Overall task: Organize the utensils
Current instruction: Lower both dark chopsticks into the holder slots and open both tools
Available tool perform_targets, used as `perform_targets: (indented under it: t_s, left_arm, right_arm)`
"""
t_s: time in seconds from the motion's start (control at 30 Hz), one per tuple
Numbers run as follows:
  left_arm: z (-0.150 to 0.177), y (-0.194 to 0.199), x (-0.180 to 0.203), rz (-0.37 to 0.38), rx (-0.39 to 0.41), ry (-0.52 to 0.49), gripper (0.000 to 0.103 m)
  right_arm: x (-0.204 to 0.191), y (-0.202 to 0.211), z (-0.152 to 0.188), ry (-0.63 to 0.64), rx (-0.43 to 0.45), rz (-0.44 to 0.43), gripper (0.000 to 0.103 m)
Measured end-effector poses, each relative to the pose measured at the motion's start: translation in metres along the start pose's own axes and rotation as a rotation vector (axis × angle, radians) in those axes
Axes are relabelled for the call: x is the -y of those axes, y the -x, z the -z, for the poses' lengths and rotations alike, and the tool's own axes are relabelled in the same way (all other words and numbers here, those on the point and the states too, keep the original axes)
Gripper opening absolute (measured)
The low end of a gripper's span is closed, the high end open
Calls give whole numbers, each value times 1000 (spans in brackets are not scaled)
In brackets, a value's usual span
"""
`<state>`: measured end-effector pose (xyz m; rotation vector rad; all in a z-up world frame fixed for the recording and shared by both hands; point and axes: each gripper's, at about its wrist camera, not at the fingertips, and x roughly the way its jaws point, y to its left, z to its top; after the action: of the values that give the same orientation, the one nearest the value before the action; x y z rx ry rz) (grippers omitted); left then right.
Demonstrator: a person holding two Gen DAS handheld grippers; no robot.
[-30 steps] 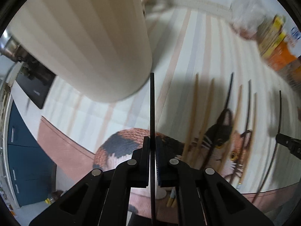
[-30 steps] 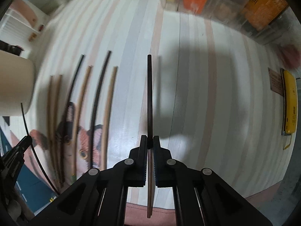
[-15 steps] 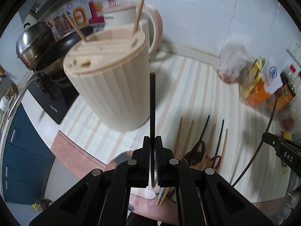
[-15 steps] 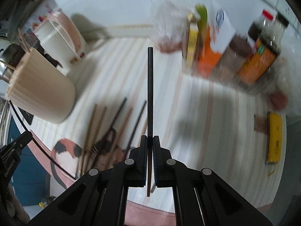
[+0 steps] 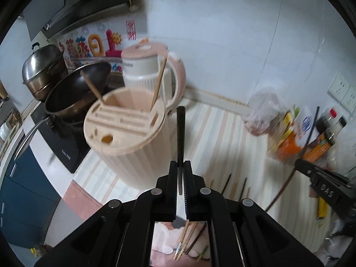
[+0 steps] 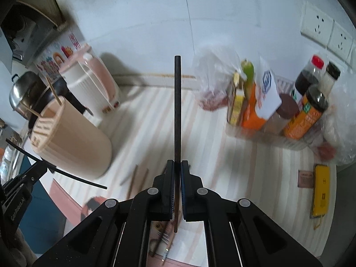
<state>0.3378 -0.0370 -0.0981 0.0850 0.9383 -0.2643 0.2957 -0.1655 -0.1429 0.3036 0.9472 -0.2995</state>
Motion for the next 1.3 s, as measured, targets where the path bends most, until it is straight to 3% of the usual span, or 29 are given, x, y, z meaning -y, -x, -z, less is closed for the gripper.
perform_targets:
  t_s: [0.33,0.7,0.87,1.07,1.3]
  left_arm:
    - [-77,57,-11,52,119,29,2]
    - [-146,93,-64,-17,219,62,2]
    - [-153,78,-96,-47,189,83,2]
    - [-150,36,-121,-41,99,115,2]
    - [-134,-3,-136,-9,-8,136,2]
  right_arm:
    - [-34,45,-70,-12,116,-95,5]
    - [-120,69,-136,46,212,-208,5]
    - [-167,64,-148,78,227,-259,5]
    - [-218,31,-148,123,215,-281,5]
    - [-236,-12,-135,163,168,-267,5]
